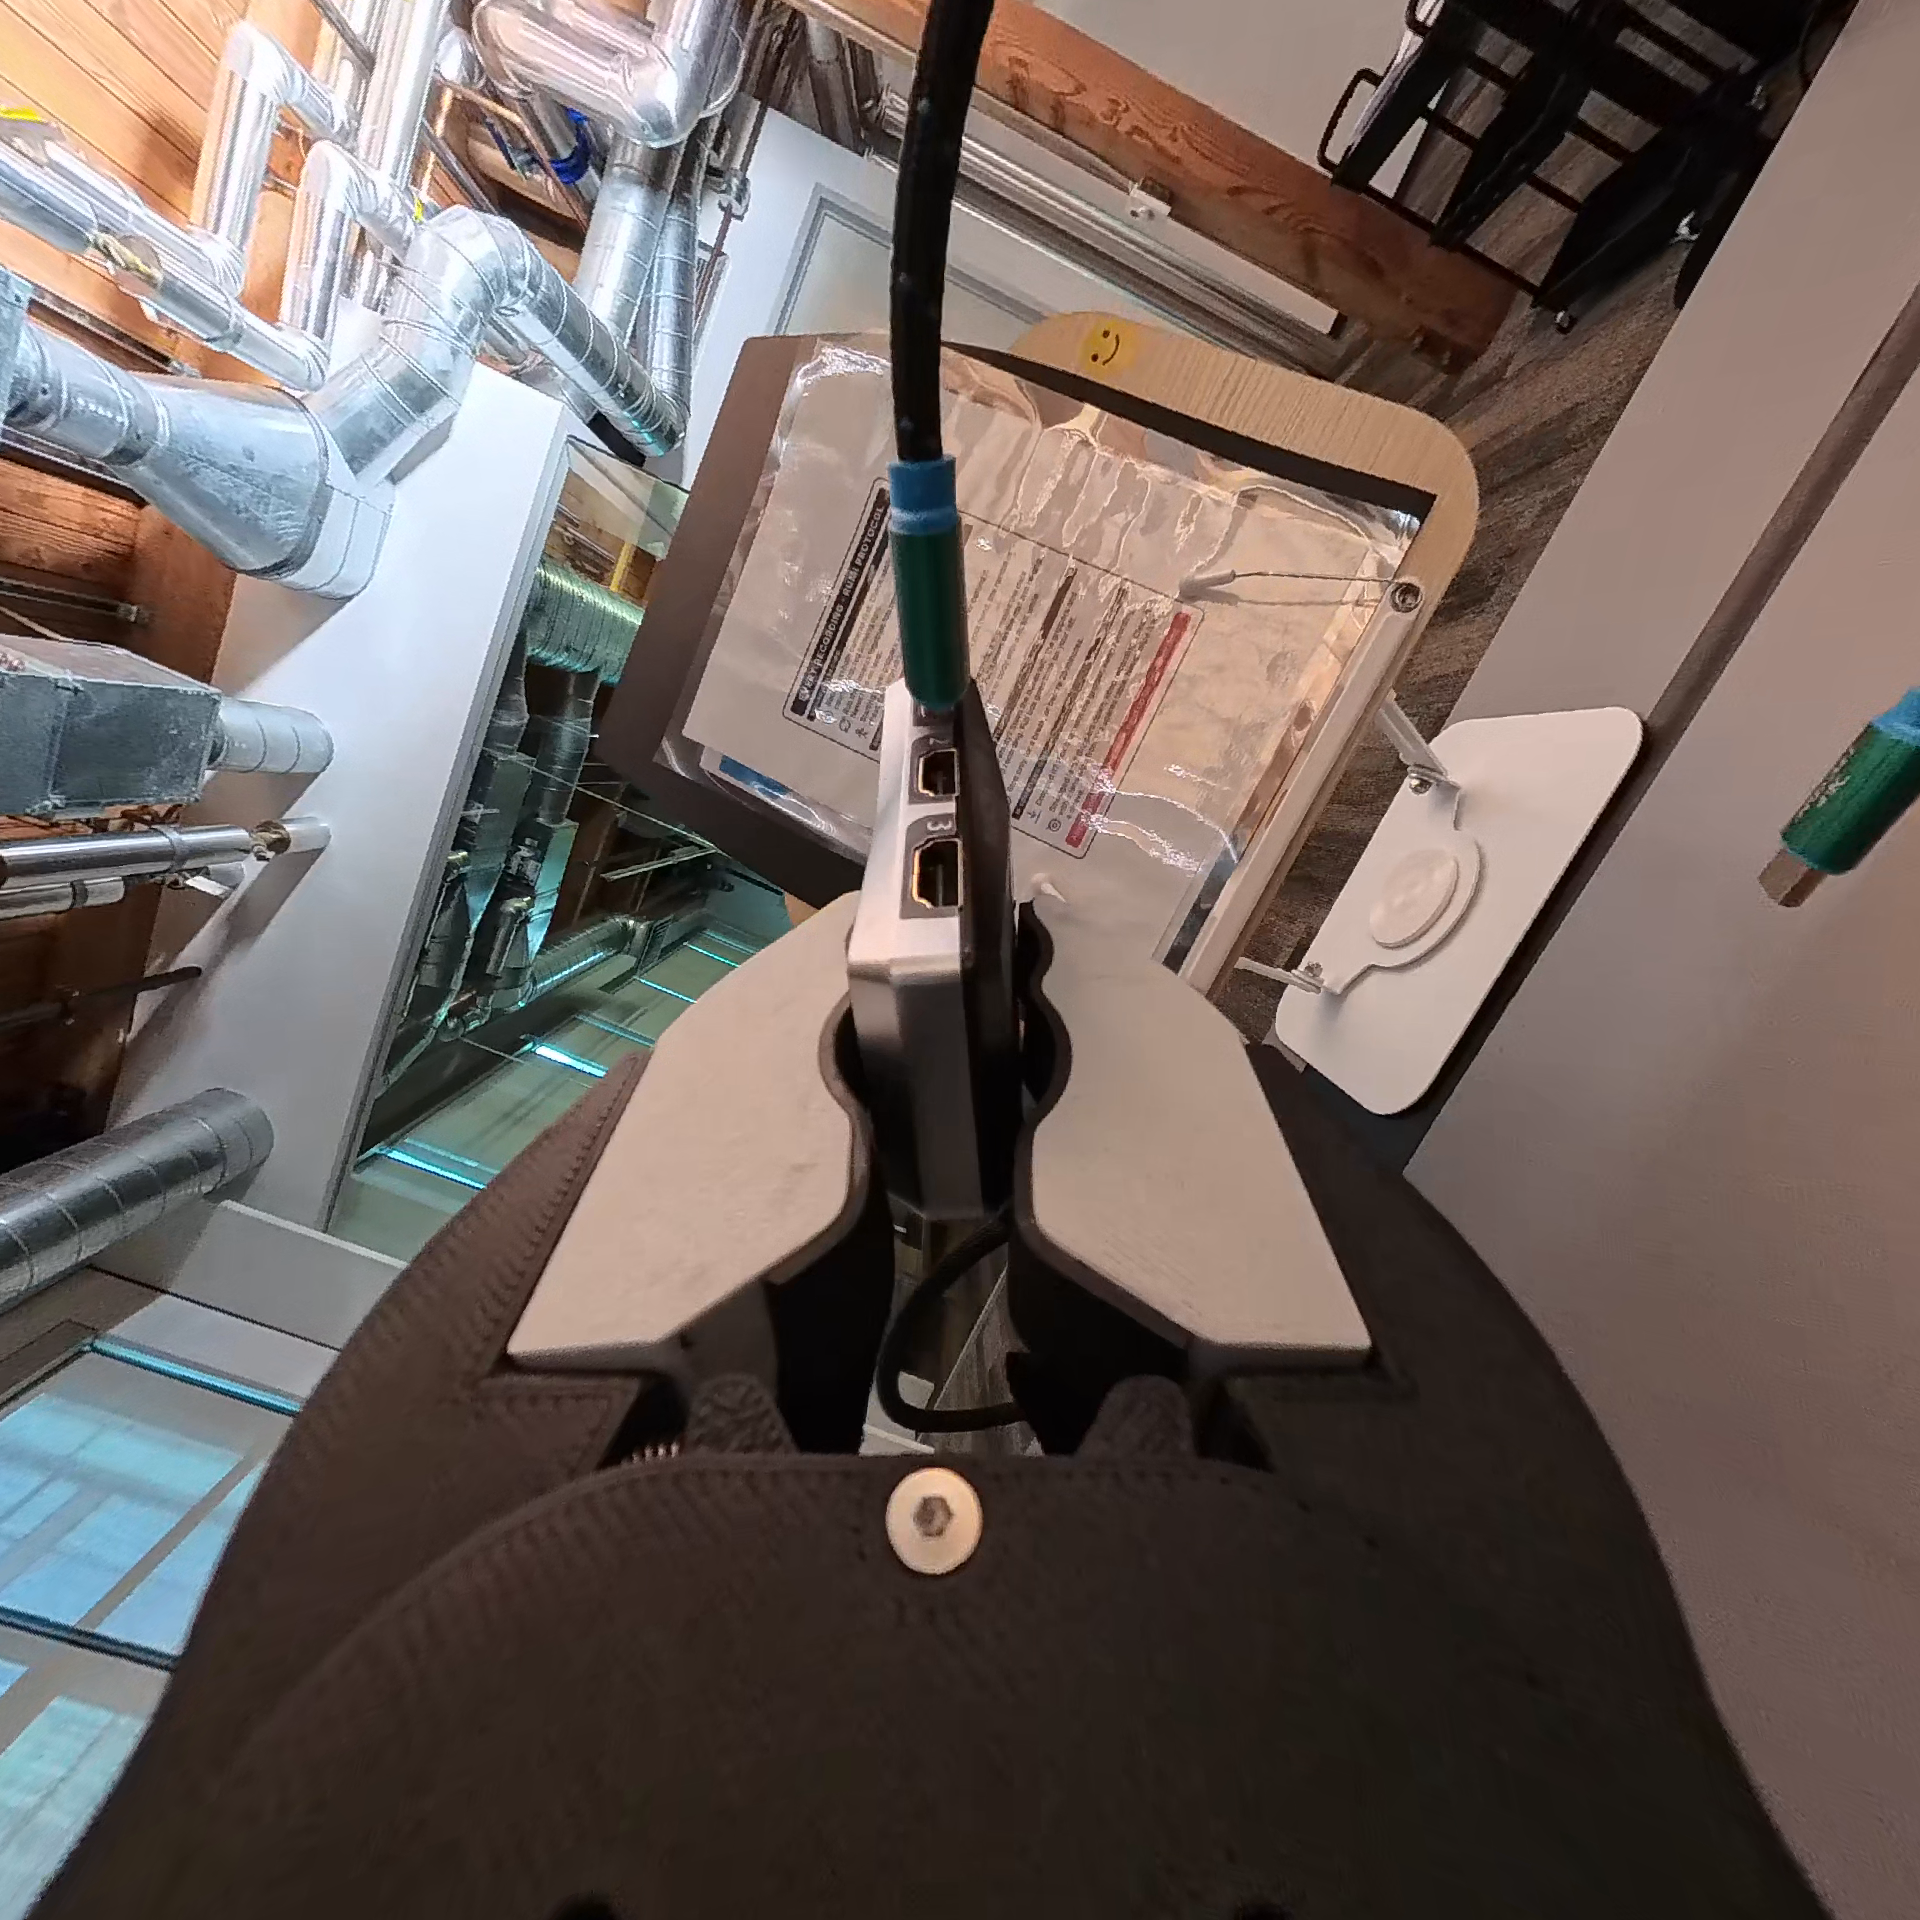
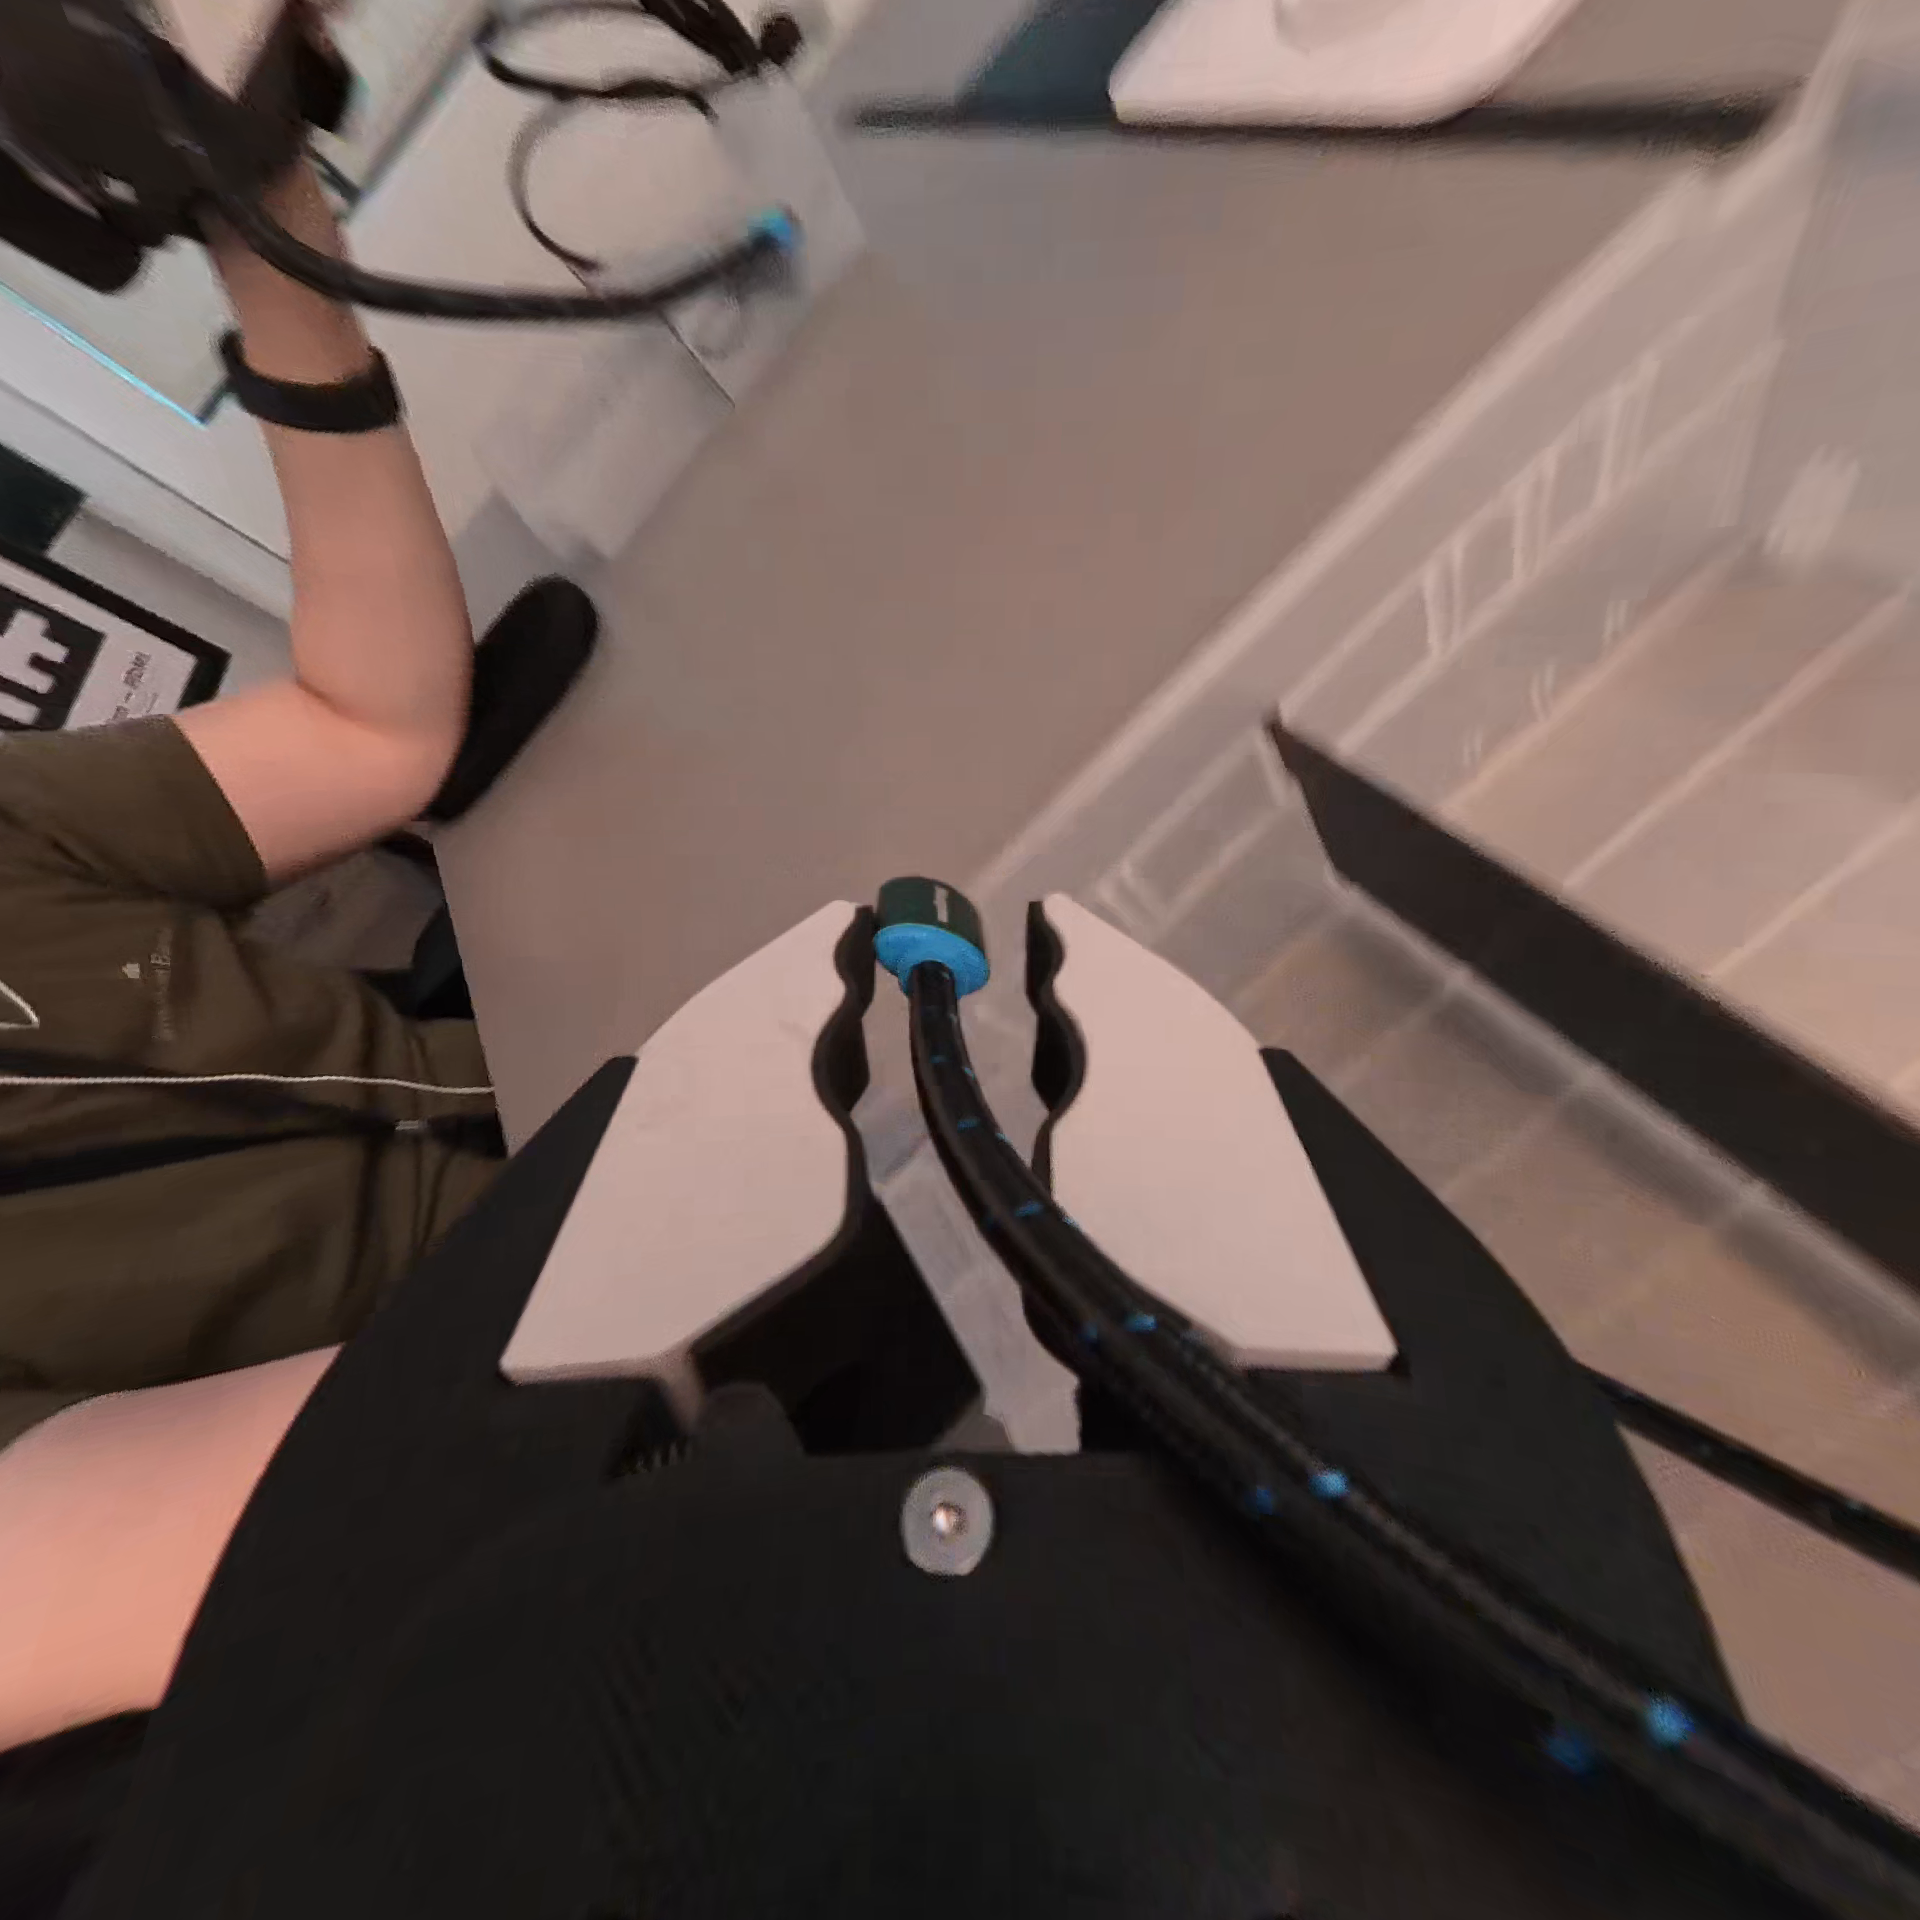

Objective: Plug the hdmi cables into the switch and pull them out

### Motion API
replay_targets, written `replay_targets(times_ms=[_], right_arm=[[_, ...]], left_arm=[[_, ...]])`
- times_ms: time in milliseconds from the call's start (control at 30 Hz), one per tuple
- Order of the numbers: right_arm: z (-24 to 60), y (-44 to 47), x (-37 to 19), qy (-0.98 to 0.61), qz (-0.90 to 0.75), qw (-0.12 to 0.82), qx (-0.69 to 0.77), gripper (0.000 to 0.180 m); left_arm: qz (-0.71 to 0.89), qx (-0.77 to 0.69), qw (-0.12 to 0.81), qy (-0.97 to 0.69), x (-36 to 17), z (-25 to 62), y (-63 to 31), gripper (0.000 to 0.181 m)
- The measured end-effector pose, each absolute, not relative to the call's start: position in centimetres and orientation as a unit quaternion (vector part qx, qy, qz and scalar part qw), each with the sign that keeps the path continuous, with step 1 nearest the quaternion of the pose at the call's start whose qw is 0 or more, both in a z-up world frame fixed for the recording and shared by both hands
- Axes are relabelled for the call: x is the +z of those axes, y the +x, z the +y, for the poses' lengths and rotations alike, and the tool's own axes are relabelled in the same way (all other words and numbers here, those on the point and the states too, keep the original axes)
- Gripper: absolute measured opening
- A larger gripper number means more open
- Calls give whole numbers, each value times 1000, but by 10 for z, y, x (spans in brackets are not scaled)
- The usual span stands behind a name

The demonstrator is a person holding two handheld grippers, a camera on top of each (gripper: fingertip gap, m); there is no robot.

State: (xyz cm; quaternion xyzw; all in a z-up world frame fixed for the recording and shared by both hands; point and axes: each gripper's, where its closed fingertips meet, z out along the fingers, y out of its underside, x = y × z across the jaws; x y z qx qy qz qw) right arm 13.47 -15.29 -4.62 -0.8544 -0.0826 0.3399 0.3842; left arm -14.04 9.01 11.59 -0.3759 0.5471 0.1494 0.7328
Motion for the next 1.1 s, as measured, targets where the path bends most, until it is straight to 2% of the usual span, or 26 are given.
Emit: replay_targets(times_ms=[100, 267, 400, 467, 533, 667, 767, 867, 933, 1000, 1100], right_arm=[[-174, 149, -64, -891, -8, 315, 326, 44], [-203, 188, -69, -927, 110, 279, 225, 43], [-212, 222, -44, -920, 157, 337, 124, 42], [-209, 259, -27, -901, 180, 393, 26, 39], [-200, 284, -12, -870, 196, 452, -10, 36], [-179, 279, 23, -848, 99, 515, -80, 34], [-154, 240, 84, -797, -3, 585, -153, 37], [-121, 151, 146, -712, -121, 685, -96, 38], [-113, 68, 185, -641, -194, 742, 30, 32], [-126, -23, 208, -562, -281, 753, 195, 18], [-114, -106, 192, -548, -329, 704, 310, 21]], left_arm=[[547, 147, 732, -378, 116, 90, -141, 21], [547, 147, 731, -381, 116, 91, -143, 21], [550, 147, 728, -381, 115, 90, -142, 22], [552, 148, 727, -380, 113, 90, -141, 22], [555, 149, 726, -377, 112, 89, -139, 22], [564, 140, 728, -363, 109, 82, -132, 21], [581, 135, 728, -338, 105, 73, -124, 22], [595, 138, 730, -308, 102, 62, -116, 21], [600, 143, 729, -297, 99, 58, -111, 22], [605, 148, 726, -292, 96, 56, -108, 21], [607, 151, 724, -292, 94, 56, -106, 21]])
